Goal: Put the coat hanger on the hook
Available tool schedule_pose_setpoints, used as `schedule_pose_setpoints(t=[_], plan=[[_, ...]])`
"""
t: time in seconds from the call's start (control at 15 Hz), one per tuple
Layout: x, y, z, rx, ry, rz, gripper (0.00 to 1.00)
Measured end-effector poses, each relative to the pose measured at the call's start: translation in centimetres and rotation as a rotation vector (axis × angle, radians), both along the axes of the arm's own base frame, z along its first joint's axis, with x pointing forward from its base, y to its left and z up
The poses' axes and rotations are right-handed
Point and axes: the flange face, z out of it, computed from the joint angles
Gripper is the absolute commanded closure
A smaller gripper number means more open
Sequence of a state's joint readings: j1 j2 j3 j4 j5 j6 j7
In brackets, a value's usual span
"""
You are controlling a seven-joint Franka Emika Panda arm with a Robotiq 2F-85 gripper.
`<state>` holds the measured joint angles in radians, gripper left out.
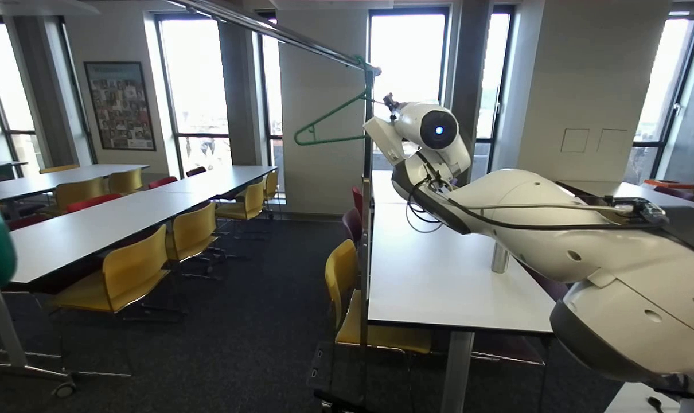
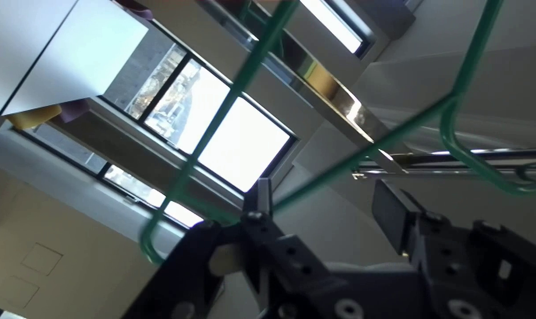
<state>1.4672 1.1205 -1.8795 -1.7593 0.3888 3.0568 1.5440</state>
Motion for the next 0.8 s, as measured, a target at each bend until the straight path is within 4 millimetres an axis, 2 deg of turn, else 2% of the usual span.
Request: schedule_pose_setpoints(t=[0.07,0.27,0.4,0.8], plan=[[-0.7,0.8,0.2,-0.003,-0.02,0.028,0.01],[-3.5,3.4,0.4,0.024,-0.058,0.108,0.0],[-5.6,4.8,-0.3,0.089,-0.067,0.169,0.0],[-12.6,6.3,-5.0,0.358,-0.007,0.307,0.0]])
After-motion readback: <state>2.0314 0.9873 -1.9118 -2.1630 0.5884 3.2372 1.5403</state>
